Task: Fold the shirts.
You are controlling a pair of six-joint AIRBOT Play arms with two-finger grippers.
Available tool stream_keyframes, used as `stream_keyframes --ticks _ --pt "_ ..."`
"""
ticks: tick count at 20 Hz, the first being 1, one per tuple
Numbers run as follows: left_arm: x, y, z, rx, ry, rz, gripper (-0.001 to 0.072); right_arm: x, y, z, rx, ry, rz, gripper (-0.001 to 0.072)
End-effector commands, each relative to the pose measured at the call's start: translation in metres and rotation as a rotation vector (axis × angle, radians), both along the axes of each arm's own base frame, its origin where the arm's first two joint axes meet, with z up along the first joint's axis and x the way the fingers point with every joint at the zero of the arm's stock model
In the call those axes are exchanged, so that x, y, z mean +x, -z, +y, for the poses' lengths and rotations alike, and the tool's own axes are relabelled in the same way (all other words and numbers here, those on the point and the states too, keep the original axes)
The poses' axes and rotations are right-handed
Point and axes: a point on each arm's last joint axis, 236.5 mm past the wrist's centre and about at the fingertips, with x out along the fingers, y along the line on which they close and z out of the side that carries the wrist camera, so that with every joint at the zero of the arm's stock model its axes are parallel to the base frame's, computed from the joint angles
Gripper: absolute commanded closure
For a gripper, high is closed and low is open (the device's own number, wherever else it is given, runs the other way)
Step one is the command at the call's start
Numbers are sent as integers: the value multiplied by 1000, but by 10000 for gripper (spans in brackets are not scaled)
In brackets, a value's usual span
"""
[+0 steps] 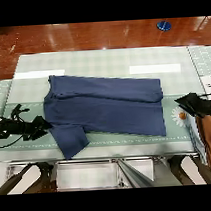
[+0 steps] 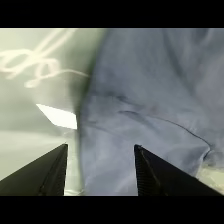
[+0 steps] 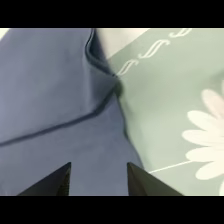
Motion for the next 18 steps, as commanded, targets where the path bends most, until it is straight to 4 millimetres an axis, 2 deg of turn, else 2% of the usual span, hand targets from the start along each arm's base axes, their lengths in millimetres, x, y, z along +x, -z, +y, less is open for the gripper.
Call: stream_keyframes --ticks 1,3,4,5,6,9,12,18 --pt "-9 18 -13 13 32 29 199 -13 1 -24 15 81 23 301" --pt "-11 24 -27 -21 28 38 207 -24 10 -37 -20 103 68 301" --pt "-9 23 -32 -29 46 27 331 -39 22 -40 -45 96 141 301" --pt "-8 21 -36 -35 57 19 649 -55 32 -36 -34 95 217 301" --pt "-6 18 -39 -44 68 7 691 -69 42 -26 -2 83 276 301" --pt "0 8 -42 -65 102 -22 691 -90 61 14 143 56 345 301" --pt "4 0 -42 -68 114 -39 691 -110 74 47 167 -61 412 301" --pt "9 -7 -41 -68 121 -53 691 -117 90 69 184 -170 495 301"
